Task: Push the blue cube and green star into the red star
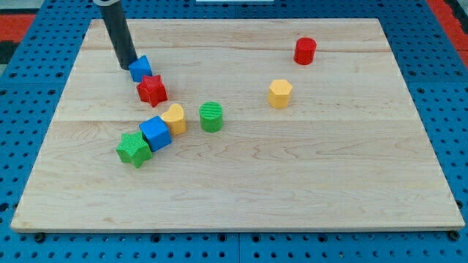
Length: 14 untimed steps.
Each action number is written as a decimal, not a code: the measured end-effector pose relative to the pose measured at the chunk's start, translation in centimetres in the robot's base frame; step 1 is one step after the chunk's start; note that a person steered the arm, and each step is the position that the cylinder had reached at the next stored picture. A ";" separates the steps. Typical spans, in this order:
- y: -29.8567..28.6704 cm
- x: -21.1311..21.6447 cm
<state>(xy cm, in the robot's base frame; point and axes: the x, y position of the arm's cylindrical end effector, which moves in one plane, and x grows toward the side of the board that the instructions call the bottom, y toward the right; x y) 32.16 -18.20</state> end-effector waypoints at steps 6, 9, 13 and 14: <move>4.6 19.6; 5.3 14.2; 10.2 12.3; 13.5 12.3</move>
<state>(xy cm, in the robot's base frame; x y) 44.41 -4.71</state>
